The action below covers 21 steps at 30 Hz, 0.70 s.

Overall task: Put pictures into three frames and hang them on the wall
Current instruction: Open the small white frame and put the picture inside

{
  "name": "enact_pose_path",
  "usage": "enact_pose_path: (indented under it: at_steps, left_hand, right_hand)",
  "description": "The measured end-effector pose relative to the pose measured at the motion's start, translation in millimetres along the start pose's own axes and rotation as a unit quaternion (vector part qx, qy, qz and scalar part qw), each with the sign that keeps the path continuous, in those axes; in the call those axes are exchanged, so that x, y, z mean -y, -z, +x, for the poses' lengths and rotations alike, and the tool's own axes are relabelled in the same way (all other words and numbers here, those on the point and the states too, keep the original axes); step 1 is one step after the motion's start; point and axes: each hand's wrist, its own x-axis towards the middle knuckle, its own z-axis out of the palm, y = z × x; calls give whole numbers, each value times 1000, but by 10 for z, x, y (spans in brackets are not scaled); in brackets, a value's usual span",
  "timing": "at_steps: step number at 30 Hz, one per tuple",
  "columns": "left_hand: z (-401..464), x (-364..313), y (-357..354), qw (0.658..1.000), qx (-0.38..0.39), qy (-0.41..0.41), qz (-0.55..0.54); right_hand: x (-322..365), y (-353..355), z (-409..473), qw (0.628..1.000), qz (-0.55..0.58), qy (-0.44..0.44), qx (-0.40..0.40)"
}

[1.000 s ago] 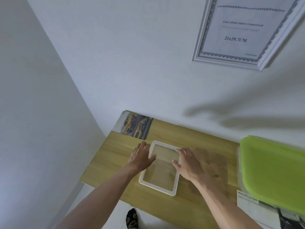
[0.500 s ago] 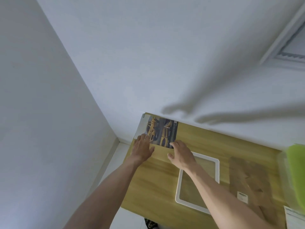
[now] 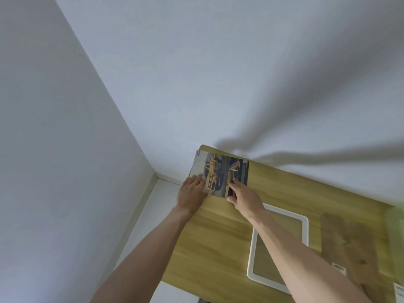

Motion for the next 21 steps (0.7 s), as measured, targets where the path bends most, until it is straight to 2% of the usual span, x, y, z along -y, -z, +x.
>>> enact_pose_path:
  at_steps: [5,7,13,17,21]
  left_hand:
    - [-29,68,-81,996,-31,-56,69]
    - [-62,91,-82,989,-71,-90,88]
    - [-168,66,-12,974,-165,-134,77]
    - [-228,7,222,970,-206,-130,28]
    - [-286,20,492,973,-189,-69,-116]
  right_hand:
    - [-14,-83,-123,994,-63,67,-59]
    - [16,-95,-180,988,-77,98,-90]
    - [182,-72,-211,960,-102,169,-199]
    - [258,53,-236,952,-53,179,-243]
    - [266,335,-369,944,4,167,-286]
